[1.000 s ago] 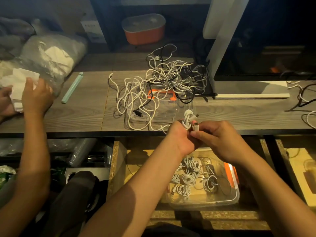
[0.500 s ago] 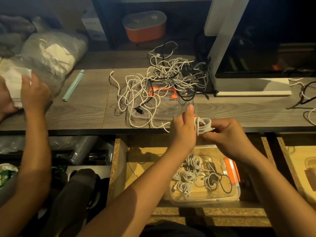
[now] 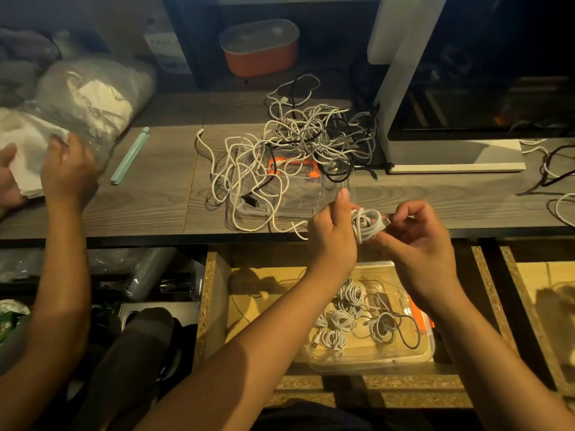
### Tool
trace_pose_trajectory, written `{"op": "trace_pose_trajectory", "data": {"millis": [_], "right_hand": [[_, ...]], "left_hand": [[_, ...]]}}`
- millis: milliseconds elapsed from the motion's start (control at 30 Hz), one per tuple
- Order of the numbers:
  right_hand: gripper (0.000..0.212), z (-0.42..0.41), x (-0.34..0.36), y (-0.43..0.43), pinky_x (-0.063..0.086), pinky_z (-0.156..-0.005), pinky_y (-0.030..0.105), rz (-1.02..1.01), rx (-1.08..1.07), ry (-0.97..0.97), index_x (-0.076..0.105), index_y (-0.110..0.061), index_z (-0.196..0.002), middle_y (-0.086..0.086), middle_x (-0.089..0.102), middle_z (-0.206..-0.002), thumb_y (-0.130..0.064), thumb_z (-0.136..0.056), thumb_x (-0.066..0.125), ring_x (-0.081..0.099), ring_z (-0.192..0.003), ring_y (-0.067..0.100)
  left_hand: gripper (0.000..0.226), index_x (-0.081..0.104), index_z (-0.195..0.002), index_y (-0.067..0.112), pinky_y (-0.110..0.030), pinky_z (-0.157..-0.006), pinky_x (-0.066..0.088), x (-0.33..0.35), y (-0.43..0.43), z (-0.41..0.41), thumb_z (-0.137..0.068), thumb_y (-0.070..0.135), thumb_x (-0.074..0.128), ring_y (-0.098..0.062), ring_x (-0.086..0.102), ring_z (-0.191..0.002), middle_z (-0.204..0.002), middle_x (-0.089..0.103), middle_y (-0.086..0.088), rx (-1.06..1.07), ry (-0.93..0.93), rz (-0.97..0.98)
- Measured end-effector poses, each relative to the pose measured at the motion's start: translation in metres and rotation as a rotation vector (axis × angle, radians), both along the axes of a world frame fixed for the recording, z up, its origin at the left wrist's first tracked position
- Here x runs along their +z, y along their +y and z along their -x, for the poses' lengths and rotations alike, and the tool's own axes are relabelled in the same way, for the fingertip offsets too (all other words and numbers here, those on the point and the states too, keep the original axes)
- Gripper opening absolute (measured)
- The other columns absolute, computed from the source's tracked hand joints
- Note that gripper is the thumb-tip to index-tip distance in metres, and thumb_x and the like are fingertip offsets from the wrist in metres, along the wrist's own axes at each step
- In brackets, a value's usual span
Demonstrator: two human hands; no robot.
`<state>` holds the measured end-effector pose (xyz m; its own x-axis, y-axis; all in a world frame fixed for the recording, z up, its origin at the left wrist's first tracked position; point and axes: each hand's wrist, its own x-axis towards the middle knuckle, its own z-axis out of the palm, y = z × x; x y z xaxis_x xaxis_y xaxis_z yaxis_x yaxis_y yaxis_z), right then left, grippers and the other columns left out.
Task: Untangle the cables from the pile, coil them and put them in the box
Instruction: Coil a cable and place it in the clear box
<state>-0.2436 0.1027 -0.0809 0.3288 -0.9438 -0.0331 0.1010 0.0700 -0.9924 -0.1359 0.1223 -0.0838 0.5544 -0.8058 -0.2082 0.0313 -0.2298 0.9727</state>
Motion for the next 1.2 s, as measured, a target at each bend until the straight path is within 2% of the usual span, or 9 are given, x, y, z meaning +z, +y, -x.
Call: {"op": "trace_pose_trajectory", "data": {"millis": [100, 267, 400, 633, 800, 933, 1000, 1100, 1200], "right_hand": [[0.038, 0.002, 0.002, 0.001, 0.054, -0.072, 0.029, -0.040, 0.060, -0.021, 0.048, -0.014, -0.094, 0.001, 0.068, -0.073, -0.017, -0.064, 0.071, 0.064, -0.076, 0.022], [0.030, 0.003, 0.002, -0.002, 0.055, -0.081, 0.033, 0.168, 0.210, 0.200, 0.059, -0.019, -0.103, 0.003, 0.067, -0.099, -0.027, -0.077, 0.070, 0.066, -0.092, 0.021], [0.015, 0.003, 0.001, -0.009, 0.047, -0.074, 0.012, 0.412, 0.173, 0.467, 0.065, -0.027, -0.098, -0.003, 0.059, -0.100, -0.021, -0.084, 0.066, 0.056, -0.092, 0.003], [0.021, 0.002, -0.002, -0.011, 0.045, -0.070, 0.012, 0.468, 0.113, 0.520, 0.067, -0.032, -0.089, -0.008, 0.057, -0.091, -0.015, -0.078, 0.072, 0.054, -0.087, 0.003], [0.010, -0.004, -0.007, -0.006, 0.054, -0.075, 0.022, 0.425, 0.026, 0.447, 0.068, -0.010, -0.093, -0.007, 0.068, -0.093, -0.015, -0.086, 0.065, 0.064, -0.086, 0.003], [0.014, -0.010, -0.011, 0.000, 0.052, -0.084, 0.024, 0.229, -0.013, 0.358, 0.061, -0.019, -0.087, -0.006, 0.069, -0.096, -0.005, -0.090, 0.059, 0.063, -0.101, 0.006], [0.020, -0.012, -0.013, 0.003, 0.048, -0.088, 0.018, 0.370, 0.045, 0.468, 0.058, -0.023, -0.087, -0.004, 0.067, -0.101, -0.003, -0.090, 0.058, 0.055, -0.114, 0.005], [0.010, -0.013, -0.017, 0.004, 0.051, -0.082, 0.027, 0.639, 0.070, 0.596, 0.062, -0.009, -0.095, 0.007, 0.068, -0.095, -0.009, -0.088, 0.055, 0.062, -0.094, 0.013], [0.018, -0.014, -0.020, 0.005, 0.056, -0.073, 0.035, 0.734, 0.099, 0.619, 0.063, -0.007, -0.096, 0.006, 0.069, -0.090, -0.016, -0.090, 0.049, 0.064, -0.080, 0.014]], "left_hand": [[0.040, 0.062, -0.076, 0.012, -0.010, -0.049, 0.037, -0.001, -0.001, -0.001, -0.100, 0.032, 0.037, 0.002, 0.052, -0.053, -0.064, 0.059, 0.002, 0.024, -0.028, -0.008], [0.044, 0.059, -0.069, 0.001, -0.037, -0.053, 0.033, -0.010, 0.001, -0.004, -0.100, 0.024, 0.040, -0.017, 0.044, -0.050, -0.055, 0.050, -0.005, 0.044, -0.197, 0.100], [0.043, 0.051, -0.065, 0.015, -0.030, -0.052, 0.031, -0.018, -0.003, -0.006, -0.093, 0.040, 0.031, -0.012, 0.044, -0.049, -0.055, 0.047, 0.005, 0.057, -0.390, 0.191], [0.037, 0.044, -0.066, 0.018, -0.024, -0.052, 0.024, -0.023, -0.004, -0.007, -0.096, 0.035, 0.031, -0.010, 0.039, -0.054, -0.060, 0.040, 0.007, -0.055, -0.514, 0.168], [0.045, 0.042, -0.057, 0.015, -0.014, -0.044, 0.025, -0.016, -0.009, -0.008, -0.101, 0.025, 0.040, -0.002, 0.036, -0.049, -0.052, 0.039, 0.009, -0.083, -0.353, -0.003], [0.048, 0.042, -0.053, 0.016, -0.017, -0.043, 0.026, -0.020, -0.013, -0.008, -0.100, 0.026, 0.040, -0.006, 0.037, -0.048, -0.050, 0.041, 0.004, -0.020, -0.247, -0.104], [0.048, 0.042, -0.053, 0.014, -0.016, -0.044, 0.028, -0.023, -0.015, -0.010, -0.100, 0.023, 0.041, -0.005, 0.036, -0.047, -0.049, 0.040, 0.003, 0.020, -0.265, -0.099], [0.050, 0.048, -0.054, 0.009, -0.023, -0.050, 0.027, -0.026, -0.023, -0.013, -0.101, 0.024, 0.039, -0.011, 0.040, -0.049, -0.052, 0.045, -0.004, 0.042, -0.247, -0.156], [0.053, 0.067, -0.090, -0.009, -0.034, -0.071, 0.035, -0.032, -0.034, -0.019, -0.103, 0.029, 0.031, -0.034, 0.059, -0.088, -0.090, 0.065, -0.025, 0.019, -0.206, -0.331]]}}
